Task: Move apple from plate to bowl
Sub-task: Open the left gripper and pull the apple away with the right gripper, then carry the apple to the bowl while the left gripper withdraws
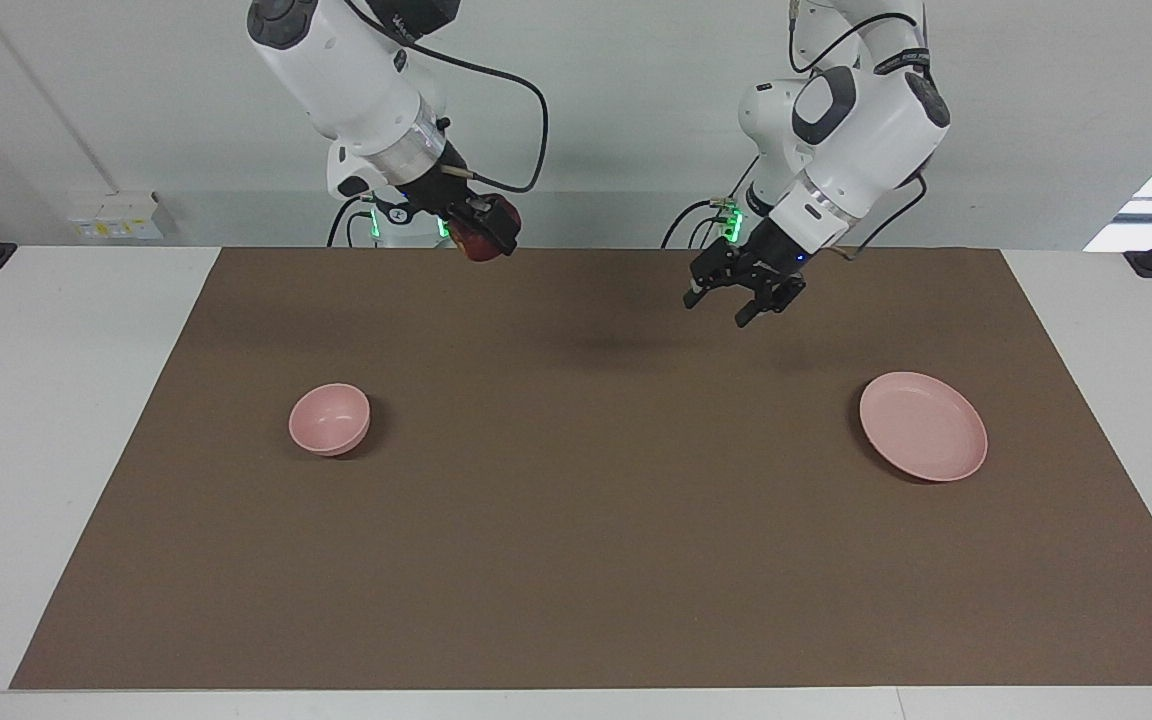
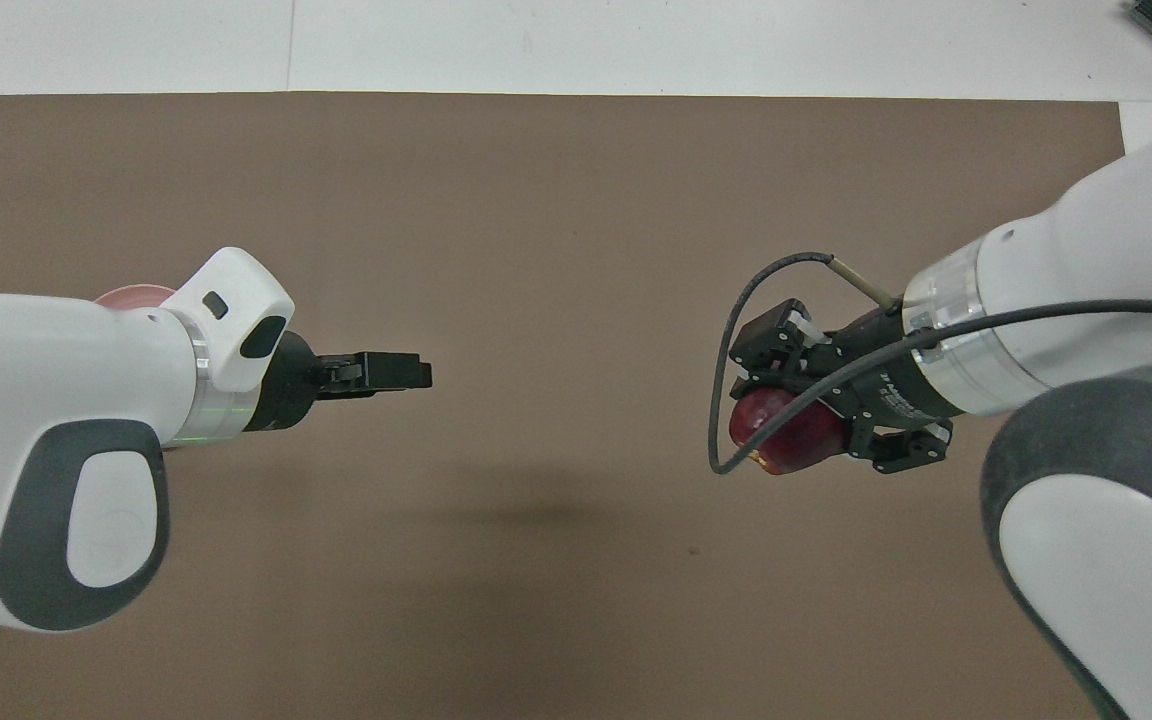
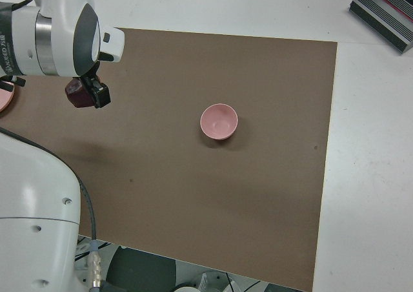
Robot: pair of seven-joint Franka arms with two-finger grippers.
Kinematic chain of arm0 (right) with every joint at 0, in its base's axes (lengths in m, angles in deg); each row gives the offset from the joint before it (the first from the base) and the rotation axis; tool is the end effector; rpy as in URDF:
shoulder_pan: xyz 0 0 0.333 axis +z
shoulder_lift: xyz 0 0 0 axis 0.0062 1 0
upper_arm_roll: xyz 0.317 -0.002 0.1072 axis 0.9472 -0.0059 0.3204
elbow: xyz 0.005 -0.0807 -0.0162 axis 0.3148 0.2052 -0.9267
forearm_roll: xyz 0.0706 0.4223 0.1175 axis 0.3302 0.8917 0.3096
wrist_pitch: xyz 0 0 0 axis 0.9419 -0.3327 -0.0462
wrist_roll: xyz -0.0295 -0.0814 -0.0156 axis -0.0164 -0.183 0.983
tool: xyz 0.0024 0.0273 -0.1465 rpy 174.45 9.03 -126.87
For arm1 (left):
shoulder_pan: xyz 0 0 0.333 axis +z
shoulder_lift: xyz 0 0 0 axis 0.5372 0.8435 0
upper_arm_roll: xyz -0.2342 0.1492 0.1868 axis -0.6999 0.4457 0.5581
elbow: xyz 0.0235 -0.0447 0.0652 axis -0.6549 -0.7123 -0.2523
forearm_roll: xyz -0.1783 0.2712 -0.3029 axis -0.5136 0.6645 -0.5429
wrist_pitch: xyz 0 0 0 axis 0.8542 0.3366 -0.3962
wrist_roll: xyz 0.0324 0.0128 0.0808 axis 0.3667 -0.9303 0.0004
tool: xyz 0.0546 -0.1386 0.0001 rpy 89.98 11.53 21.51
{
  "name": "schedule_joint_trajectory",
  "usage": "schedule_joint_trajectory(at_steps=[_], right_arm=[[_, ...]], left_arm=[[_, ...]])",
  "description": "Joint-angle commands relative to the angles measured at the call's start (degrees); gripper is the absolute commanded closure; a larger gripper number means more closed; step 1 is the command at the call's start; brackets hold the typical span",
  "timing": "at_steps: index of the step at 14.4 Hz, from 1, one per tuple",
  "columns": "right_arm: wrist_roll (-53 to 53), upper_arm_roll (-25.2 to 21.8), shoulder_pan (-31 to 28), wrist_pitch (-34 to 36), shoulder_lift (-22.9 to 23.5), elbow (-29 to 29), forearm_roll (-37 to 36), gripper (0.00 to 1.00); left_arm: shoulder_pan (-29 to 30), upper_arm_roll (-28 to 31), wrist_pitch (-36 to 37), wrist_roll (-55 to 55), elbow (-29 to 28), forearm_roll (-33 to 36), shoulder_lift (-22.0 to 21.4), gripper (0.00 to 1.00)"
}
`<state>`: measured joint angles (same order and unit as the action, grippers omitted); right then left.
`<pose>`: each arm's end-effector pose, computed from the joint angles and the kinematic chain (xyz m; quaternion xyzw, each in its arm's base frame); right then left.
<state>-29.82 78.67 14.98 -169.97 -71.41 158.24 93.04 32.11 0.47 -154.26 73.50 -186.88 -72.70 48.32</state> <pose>0.5637 0.2044 0.5868 -0.9494 0.2659 0.1160 0.1206 0.5465 -0.2210 0.4751 0.9784 -0.0149 0.0304 0.2039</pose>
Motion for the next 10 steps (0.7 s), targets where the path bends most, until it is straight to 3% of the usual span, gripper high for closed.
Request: schedule_joint_trajectory(at_steps=[1,4,5,8,10], right_arm=[[14.4,0.1,-3.0,-2.0,-1.0,3.1,-5.1,1.00],[37.8,0.1,-10.0,-6.6,-0.9,7.1,-7.9,1.00],[42.2,0.1,-11.0,-8.2,-0.1,7.8,-10.1,1.00],[46.1,0.1,-12.2,-16.9,3.1,13.3,-11.0,1.00],[48.0,0.1,-12.4,-18.7,5.6,14.4,-13.8,1.00]], left_arm=[[-0.5,3.5,9.7,-0.4,8.2,12.8,4.3,0.00],[-0.6,6.1,16.2,-0.2,16.7,23.8,7.1,0.00],[-0.6,7.0,19.3,-0.1,19.9,24.4,7.3,0.00],[-2.9,12.5,29.2,0.7,28.1,24.6,7.2,0.00],[-3.7,14.2,34.9,2.4,31.1,24.6,7.1,0.00]])
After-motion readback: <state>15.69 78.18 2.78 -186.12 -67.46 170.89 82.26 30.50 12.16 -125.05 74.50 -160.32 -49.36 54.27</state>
